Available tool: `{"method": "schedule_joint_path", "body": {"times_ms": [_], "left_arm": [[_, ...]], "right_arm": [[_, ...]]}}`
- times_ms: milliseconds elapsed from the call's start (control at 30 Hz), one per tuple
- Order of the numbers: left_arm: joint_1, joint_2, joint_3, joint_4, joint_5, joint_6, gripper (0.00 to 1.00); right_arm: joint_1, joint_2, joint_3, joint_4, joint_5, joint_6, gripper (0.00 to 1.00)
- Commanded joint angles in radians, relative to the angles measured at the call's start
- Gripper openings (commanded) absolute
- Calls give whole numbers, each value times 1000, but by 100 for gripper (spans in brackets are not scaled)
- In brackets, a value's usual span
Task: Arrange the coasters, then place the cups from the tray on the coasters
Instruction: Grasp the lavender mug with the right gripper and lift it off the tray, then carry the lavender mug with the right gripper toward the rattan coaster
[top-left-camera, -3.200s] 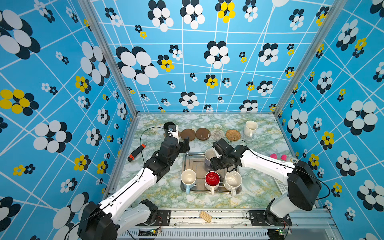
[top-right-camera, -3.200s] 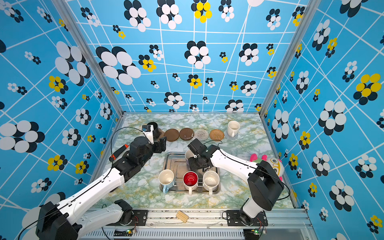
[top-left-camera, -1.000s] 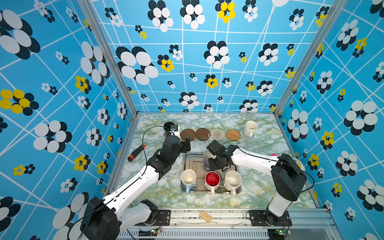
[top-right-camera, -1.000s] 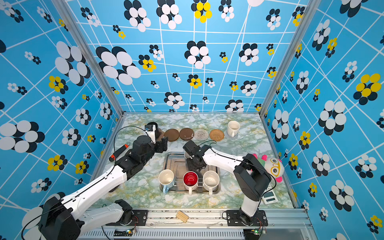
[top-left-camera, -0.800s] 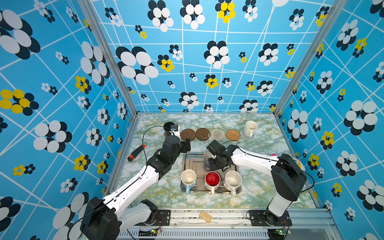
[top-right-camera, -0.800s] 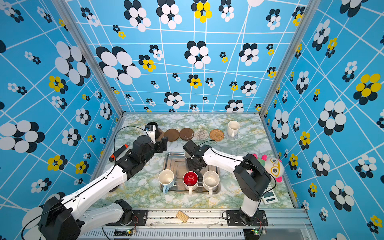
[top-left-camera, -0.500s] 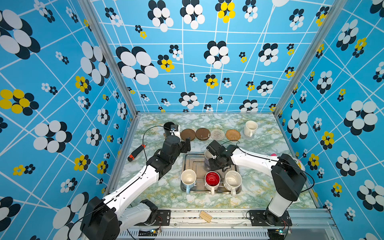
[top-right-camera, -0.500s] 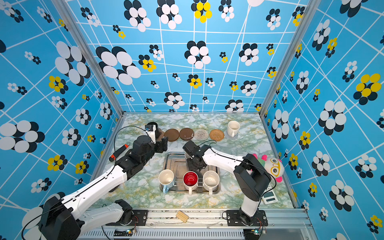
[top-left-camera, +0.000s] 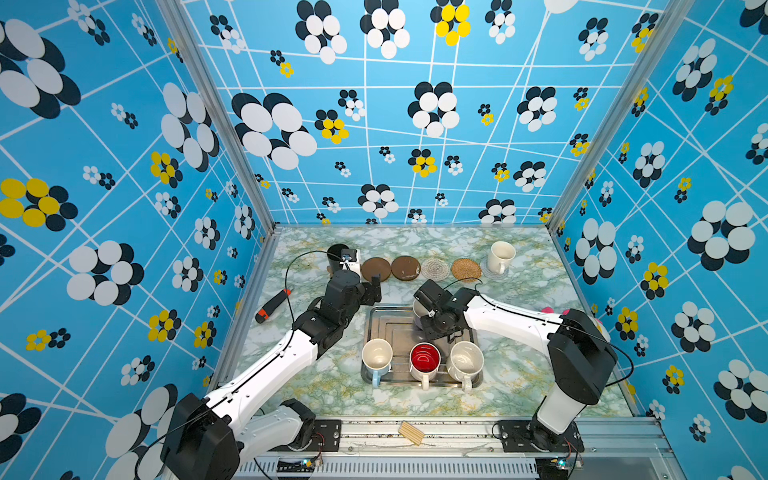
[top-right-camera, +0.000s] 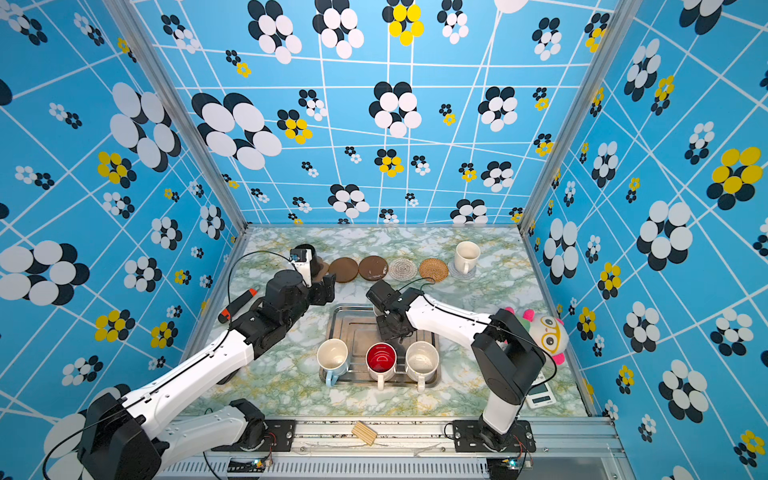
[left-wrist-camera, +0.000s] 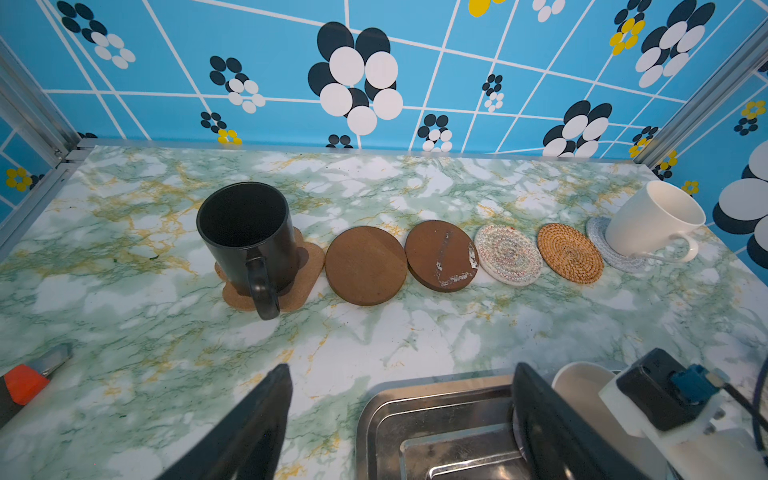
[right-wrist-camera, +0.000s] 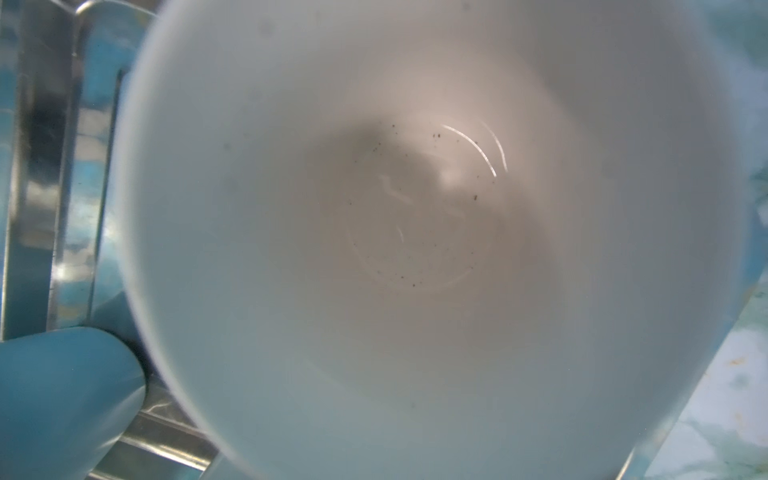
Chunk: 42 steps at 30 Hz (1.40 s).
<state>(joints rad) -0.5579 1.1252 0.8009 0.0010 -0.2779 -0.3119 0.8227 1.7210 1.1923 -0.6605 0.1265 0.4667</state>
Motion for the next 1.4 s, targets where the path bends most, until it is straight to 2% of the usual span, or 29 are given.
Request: {"method": "schedule_joint_path", "body": {"times_ms": [0,367,867,1367], "left_arm": [[-4,8,31,-16,-20,20,84],[-4,13,30,-16,-24,28,85],[-1,19,35,-23,-28,39,85],[1,13,26,-11,-18,42,85]], "right_arm": [[3,-68,46,1,55,-20,0],[-48,-104,92,-27,99,-73,0],[-241,-115,188,-42,105,-170,0],[-429,22,385,-40,107,-241,0]]}}
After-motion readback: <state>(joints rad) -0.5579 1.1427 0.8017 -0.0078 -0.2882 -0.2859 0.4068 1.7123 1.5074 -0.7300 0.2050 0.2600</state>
